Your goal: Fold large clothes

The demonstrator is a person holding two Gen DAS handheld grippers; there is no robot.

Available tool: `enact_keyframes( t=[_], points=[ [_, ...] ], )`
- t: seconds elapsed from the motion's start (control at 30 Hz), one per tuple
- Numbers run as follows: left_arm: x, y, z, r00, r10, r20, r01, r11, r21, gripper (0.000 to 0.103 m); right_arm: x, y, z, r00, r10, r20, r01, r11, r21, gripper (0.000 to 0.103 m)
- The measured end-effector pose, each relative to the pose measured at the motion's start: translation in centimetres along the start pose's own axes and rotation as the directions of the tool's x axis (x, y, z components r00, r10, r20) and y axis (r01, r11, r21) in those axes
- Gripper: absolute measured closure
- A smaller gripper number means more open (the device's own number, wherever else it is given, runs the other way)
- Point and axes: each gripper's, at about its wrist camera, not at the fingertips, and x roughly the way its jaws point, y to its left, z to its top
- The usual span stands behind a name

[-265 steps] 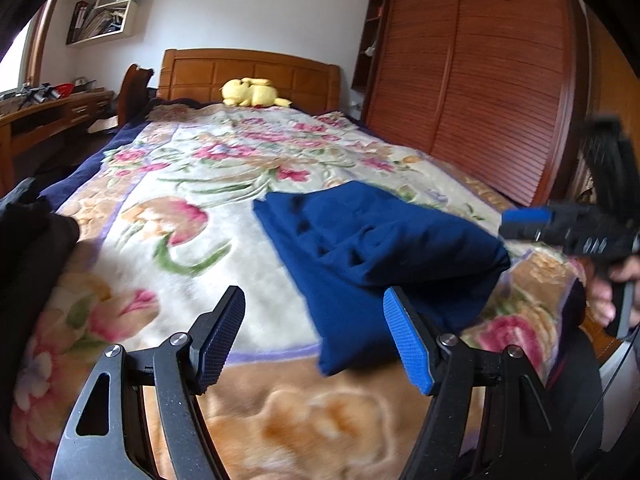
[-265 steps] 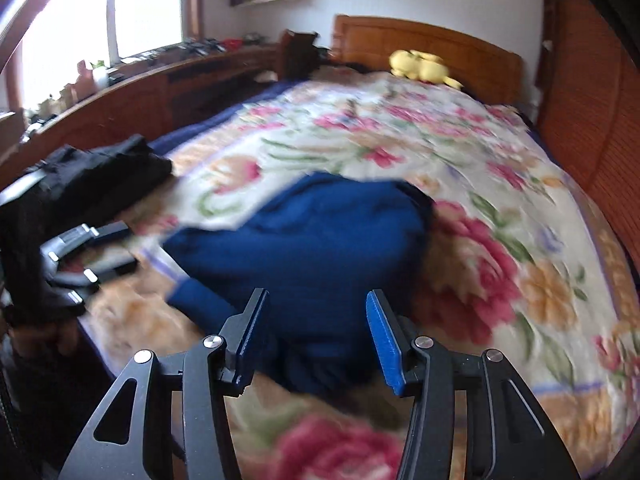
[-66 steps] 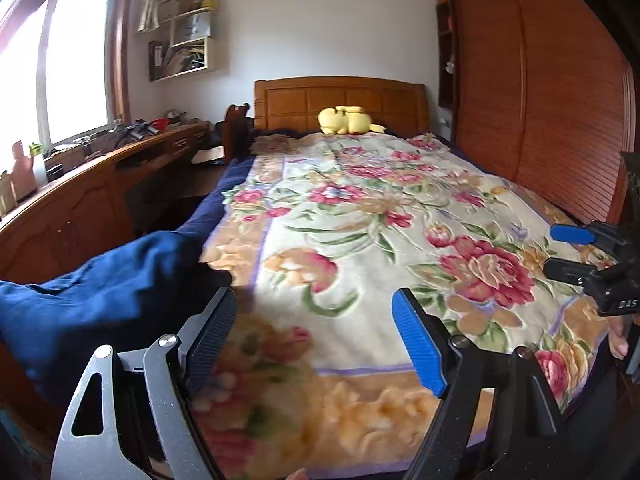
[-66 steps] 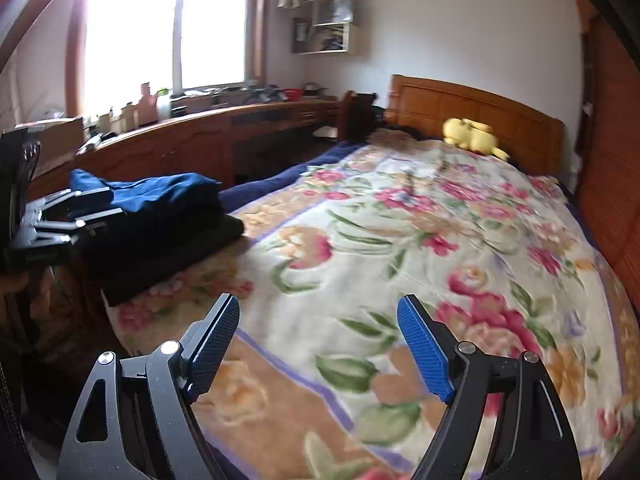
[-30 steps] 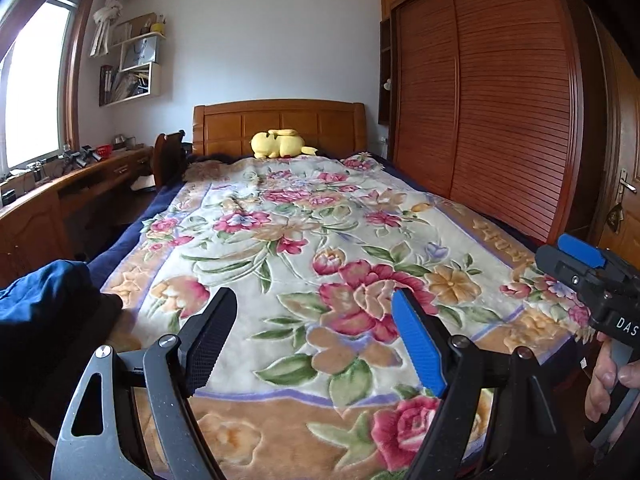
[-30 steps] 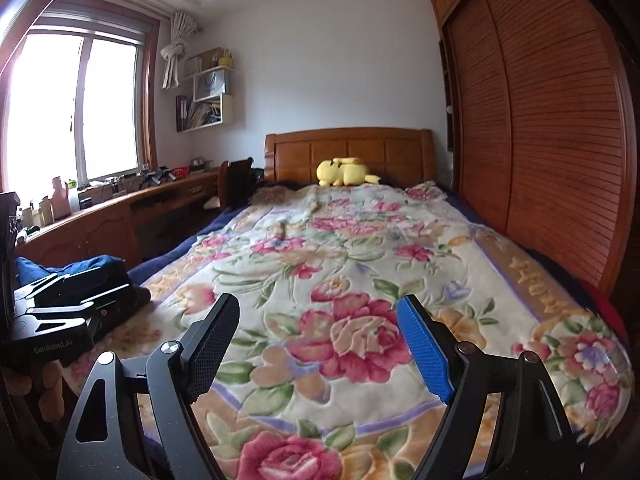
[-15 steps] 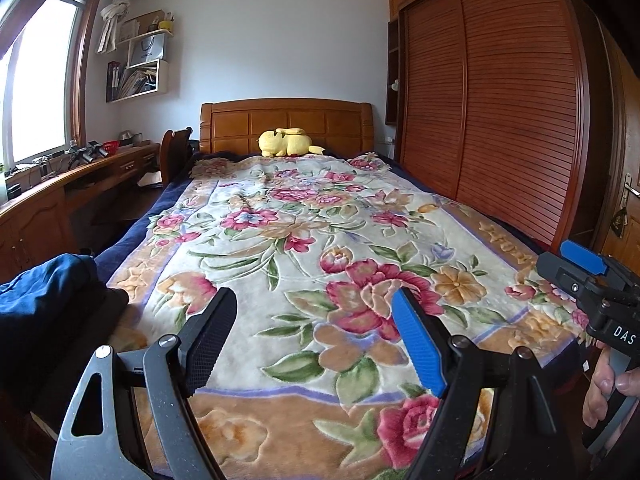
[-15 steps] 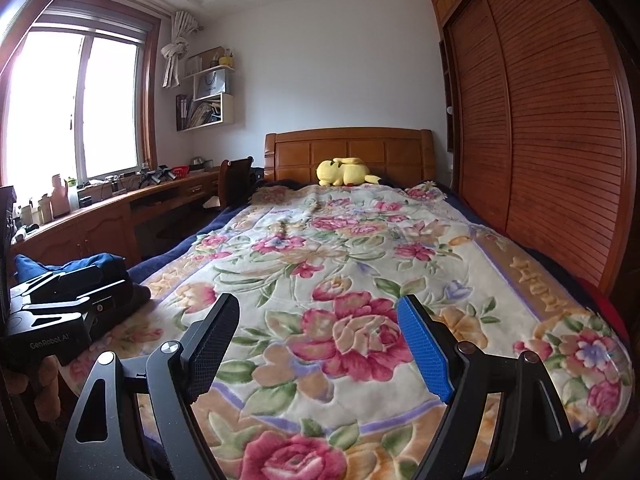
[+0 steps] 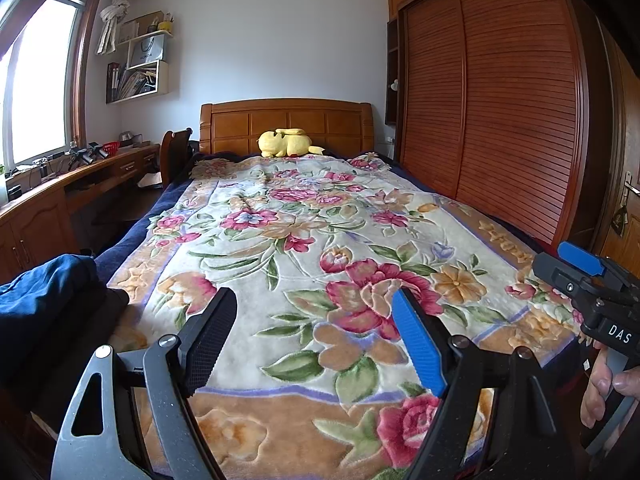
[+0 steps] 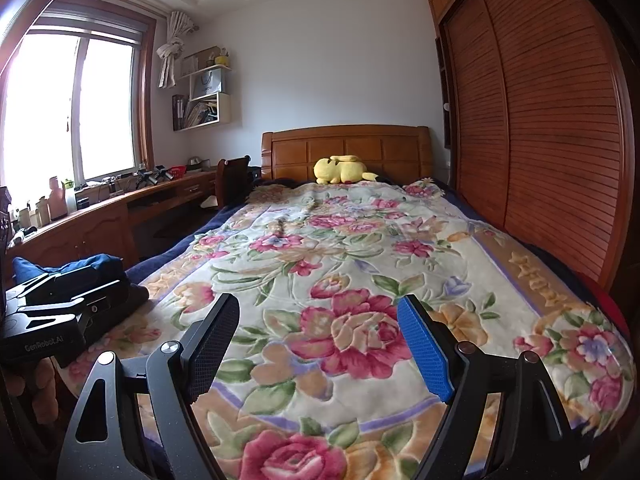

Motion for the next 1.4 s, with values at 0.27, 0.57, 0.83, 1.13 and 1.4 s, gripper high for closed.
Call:
enact_keyframes(
  t=[0.27, 0.57, 0.83, 1.13, 1.4],
  points=[
    [0.03, 0.21, -0.08, 1.0, -0.001, 0.002, 0.001, 1.0, -0.002, 0.022, -0.05, 0.05, -0.11, 1.0, 0.002, 0.0, -0.002, 1.0, 0.001, 0.02],
    [-0.04, 0.4, -0.12, 1.0, 0.0, 0.004, 0.0, 1.0, -0.002, 0.022, 0.03, 0.24, -0.01, 1.0, -0.005, -0.001, 0.005, 1.0, 0.007, 0.02],
    [-0.38, 0.35, -0.03, 1.0, 0.003, 0.01, -0.003, 1.0, -0.001, 0.022, -0.05, 0.35, -0.08, 1.0, -0.005, 0.001, 0.005, 1.0, 0.006, 0.02],
    [-0.56, 0.24, 0.03, 1.0, 0.001, 0.014, -0.001, 1.0, -0.001, 0.022, -0.04, 0.37, -0.06, 1.0, -0.005, 0.001, 0.005, 1.0, 0.006, 0.02],
    [-0.58, 0.33, 0.02, 1.0, 0.001, 0.015, -0.001, 1.0, -0.002, 0.022, -0.05, 0.36, -0.03, 1.0, -0.003, 0.001, 0.003, 1.0, 0.004, 0.02]
  ],
)
